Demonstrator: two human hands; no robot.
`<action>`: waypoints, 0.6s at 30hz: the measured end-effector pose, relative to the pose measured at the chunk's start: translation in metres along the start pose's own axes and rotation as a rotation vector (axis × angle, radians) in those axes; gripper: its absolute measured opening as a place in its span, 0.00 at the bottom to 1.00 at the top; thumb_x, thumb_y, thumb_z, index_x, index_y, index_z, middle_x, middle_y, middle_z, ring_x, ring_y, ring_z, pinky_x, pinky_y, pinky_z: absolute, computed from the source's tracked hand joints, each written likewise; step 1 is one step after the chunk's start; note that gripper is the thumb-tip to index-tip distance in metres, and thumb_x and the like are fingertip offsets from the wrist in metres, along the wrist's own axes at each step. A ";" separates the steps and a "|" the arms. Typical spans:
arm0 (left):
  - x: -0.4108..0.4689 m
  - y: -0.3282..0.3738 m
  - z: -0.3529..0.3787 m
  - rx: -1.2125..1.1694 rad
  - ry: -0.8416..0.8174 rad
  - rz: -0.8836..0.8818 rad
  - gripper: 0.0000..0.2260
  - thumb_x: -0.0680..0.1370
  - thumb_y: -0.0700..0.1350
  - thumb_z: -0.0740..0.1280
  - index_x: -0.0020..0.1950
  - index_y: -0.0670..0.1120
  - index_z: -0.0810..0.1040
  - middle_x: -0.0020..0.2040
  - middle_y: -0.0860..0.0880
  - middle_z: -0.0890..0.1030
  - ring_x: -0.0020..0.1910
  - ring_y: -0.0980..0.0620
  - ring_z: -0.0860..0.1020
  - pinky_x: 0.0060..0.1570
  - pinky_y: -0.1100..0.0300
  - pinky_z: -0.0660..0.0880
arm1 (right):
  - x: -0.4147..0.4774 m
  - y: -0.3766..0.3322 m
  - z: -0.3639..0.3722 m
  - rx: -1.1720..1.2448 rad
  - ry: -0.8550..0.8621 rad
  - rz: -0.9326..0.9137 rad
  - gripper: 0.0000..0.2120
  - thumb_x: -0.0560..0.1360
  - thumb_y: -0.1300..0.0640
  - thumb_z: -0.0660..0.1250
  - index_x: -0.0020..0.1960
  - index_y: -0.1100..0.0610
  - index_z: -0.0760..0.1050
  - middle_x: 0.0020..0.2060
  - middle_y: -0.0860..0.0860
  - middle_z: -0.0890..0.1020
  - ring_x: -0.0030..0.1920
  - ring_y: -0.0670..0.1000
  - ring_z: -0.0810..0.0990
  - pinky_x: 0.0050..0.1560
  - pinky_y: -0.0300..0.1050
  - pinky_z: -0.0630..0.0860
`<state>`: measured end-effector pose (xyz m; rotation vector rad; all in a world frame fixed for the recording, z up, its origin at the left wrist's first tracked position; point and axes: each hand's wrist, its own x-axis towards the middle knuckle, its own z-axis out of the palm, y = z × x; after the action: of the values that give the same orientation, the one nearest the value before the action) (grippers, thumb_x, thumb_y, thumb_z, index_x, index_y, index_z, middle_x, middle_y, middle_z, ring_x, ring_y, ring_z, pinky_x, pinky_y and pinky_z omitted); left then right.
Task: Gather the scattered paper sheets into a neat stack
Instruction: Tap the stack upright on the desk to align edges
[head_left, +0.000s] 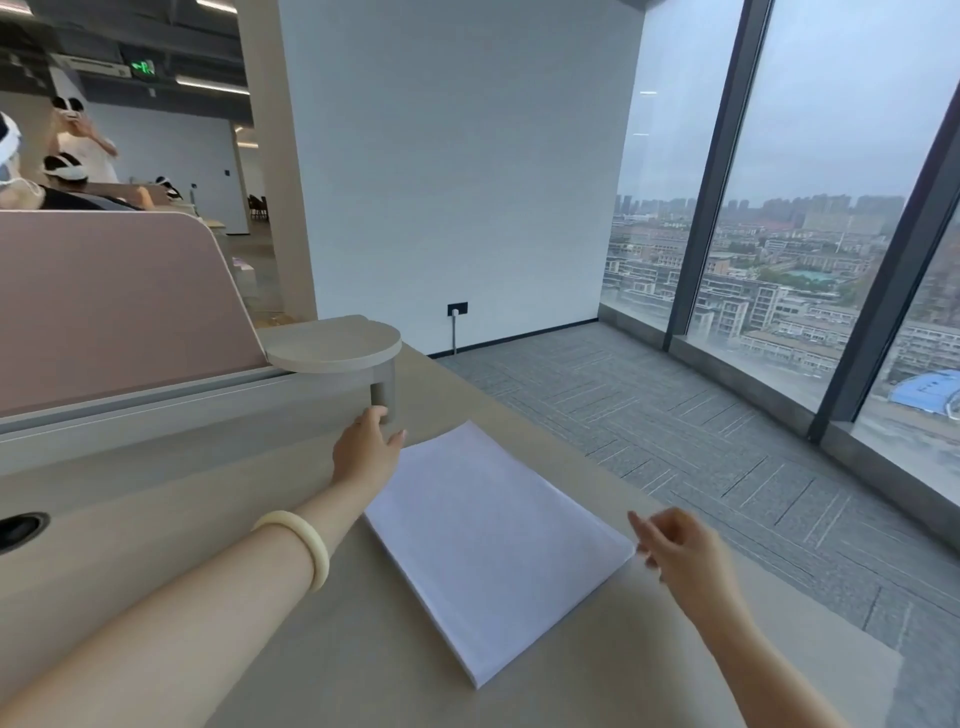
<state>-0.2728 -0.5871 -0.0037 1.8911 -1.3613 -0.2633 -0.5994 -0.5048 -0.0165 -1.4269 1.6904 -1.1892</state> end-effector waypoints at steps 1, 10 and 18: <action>-0.009 -0.004 -0.005 -0.008 0.027 -0.037 0.21 0.79 0.48 0.63 0.70 0.42 0.66 0.69 0.43 0.72 0.68 0.42 0.69 0.64 0.51 0.67 | 0.005 0.004 0.003 0.007 0.076 -0.049 0.09 0.75 0.56 0.69 0.38 0.57 0.74 0.33 0.51 0.79 0.36 0.55 0.77 0.37 0.44 0.70; -0.103 -0.015 -0.011 0.014 -0.132 -0.320 0.27 0.81 0.54 0.54 0.75 0.40 0.56 0.72 0.40 0.65 0.72 0.42 0.63 0.69 0.53 0.62 | 0.018 0.024 0.036 -0.072 -0.117 -0.041 0.21 0.77 0.53 0.65 0.68 0.55 0.66 0.63 0.53 0.77 0.63 0.55 0.75 0.68 0.54 0.67; -0.118 -0.001 0.004 0.046 -0.234 -0.332 0.31 0.81 0.57 0.49 0.78 0.43 0.43 0.79 0.44 0.48 0.78 0.46 0.47 0.75 0.53 0.47 | 0.013 0.026 0.041 -0.378 -0.070 -0.141 0.19 0.79 0.51 0.59 0.70 0.51 0.65 0.64 0.47 0.78 0.68 0.52 0.69 0.70 0.48 0.58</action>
<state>-0.3221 -0.4859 -0.0377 2.1760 -1.2007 -0.6405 -0.5774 -0.5273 -0.0555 -1.8176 1.8593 -0.9081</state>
